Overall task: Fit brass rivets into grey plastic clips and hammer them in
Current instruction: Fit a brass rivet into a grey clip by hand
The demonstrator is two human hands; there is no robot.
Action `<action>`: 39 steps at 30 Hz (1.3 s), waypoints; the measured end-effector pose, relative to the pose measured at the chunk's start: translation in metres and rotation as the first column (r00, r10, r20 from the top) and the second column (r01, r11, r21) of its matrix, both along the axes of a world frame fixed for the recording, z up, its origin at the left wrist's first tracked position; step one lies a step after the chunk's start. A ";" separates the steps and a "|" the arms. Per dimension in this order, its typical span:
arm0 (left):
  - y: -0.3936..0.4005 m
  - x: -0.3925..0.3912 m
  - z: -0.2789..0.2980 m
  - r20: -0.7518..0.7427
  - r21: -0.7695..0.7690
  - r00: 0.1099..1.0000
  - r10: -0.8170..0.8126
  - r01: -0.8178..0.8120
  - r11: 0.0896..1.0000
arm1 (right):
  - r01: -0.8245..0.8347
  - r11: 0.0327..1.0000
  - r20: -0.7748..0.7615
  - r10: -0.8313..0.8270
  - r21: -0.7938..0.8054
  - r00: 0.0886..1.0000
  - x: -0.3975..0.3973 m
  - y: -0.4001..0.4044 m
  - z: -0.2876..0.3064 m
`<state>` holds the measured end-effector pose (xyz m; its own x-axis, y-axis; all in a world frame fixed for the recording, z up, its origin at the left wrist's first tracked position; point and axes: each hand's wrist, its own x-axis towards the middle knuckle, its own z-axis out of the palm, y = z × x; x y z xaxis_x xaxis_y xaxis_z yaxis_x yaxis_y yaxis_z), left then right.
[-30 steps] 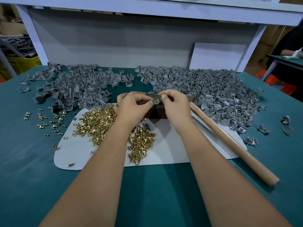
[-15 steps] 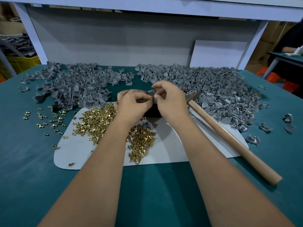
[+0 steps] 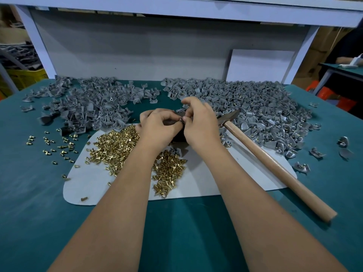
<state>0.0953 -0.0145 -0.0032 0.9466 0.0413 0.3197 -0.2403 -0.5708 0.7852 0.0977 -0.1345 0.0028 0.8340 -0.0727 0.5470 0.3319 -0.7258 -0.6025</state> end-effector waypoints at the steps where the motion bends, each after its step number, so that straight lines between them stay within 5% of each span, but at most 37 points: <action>1: 0.000 0.000 0.000 0.004 0.004 1.000 0.001 -0.001 1.000 | 0.002 1.000 -0.004 -0.002 0.008 1.000 0.000 0.001 0.000; 16: 0.002 -0.001 0.000 0.007 -0.005 1.000 -0.006 0.006 1.000 | -0.065 0.997 -0.028 0.064 -0.042 0.998 -0.004 -0.004 -0.002; 28: 0.004 0.001 0.000 0.016 -0.057 0.997 -0.081 0.082 0.995 | -0.152 0.963 -0.017 0.159 0.223 0.987 -0.004 -0.011 -0.002; 39: 0.004 0.012 -0.006 0.038 -0.097 0.995 -0.094 0.097 0.991 | 0.005 1.000 -0.132 -0.008 -0.023 0.991 0.000 -0.005 0.017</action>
<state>0.1069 -0.0101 -0.0090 0.9366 -0.0163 0.3500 -0.3170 -0.4643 0.8270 0.0978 -0.1395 0.0202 0.8985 -0.0672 0.4338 0.2459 -0.7414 -0.6243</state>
